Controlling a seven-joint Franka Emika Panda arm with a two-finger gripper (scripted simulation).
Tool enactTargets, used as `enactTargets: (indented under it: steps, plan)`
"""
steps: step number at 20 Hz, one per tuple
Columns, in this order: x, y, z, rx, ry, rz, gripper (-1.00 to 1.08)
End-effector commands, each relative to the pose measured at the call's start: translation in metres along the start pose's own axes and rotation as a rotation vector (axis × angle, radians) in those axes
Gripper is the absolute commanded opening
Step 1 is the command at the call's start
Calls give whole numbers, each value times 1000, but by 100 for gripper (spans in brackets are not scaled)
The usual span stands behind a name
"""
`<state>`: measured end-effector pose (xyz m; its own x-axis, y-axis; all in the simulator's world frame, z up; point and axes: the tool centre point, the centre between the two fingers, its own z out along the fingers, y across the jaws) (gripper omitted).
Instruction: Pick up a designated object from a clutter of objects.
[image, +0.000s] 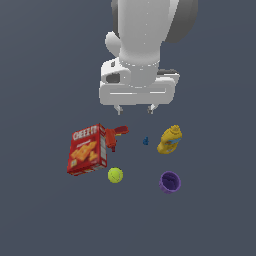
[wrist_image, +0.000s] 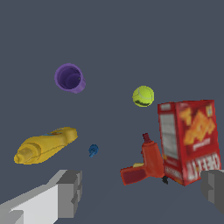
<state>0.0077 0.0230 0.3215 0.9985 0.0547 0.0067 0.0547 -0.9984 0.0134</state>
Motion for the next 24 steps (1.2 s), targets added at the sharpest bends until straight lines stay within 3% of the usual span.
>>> enactTargets:
  steps: [1, 17, 24]
  plan:
    - [0, 0, 0, 0, 0, 0, 100]
    - [-1, -12, 3, -6, -19, -66, 100]
    - [-2, -17, 23, -6, -18, -73, 100]
